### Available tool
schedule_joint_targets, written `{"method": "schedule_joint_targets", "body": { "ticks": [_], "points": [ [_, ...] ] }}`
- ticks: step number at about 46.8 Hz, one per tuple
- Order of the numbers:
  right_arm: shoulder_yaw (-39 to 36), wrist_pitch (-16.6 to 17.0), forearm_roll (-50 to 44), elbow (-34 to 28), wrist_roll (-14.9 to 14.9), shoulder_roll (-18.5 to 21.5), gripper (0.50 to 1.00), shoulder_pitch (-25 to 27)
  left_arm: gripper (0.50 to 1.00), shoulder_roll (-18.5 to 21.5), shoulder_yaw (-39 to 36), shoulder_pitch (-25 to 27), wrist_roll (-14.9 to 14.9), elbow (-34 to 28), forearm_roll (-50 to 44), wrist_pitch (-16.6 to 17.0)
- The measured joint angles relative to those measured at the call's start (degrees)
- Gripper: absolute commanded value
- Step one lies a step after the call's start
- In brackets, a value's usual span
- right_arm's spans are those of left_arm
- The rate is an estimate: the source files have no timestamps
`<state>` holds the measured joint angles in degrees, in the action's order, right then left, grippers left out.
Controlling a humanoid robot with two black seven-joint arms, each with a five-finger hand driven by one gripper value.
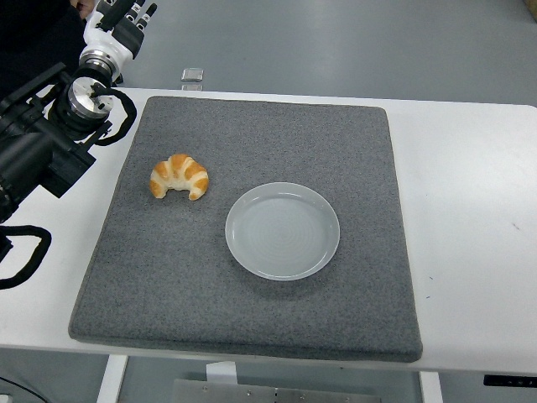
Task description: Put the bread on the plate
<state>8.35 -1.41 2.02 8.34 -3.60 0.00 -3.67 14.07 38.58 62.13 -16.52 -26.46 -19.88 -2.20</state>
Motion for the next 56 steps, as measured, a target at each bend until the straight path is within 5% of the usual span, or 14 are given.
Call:
{"method": "schedule_joint_targets", "body": {
  "ticks": [25, 42, 56],
  "points": [
    [0.00, 0.00, 0.00, 0.01, 0.00, 0.00, 0.930, -0.01, 0.996, 0.15, -0.26, 0.64, -0.18, 0.07, 1.21, -0.79],
    [0.00, 0.03, 0.00, 0.00, 0.00, 0.00, 0.932, -0.03, 0.994, 0.47, -0.30, 2.16, -0.09, 0.19, 24.11, 0.19],
    [0.00, 0.00, 0.00, 0.01, 0.00, 0.00, 0.930, 0.01, 0.994, 7.71, -7.07, 2.36, -0.18, -7.77, 32.53, -0.48]
  ]
}}
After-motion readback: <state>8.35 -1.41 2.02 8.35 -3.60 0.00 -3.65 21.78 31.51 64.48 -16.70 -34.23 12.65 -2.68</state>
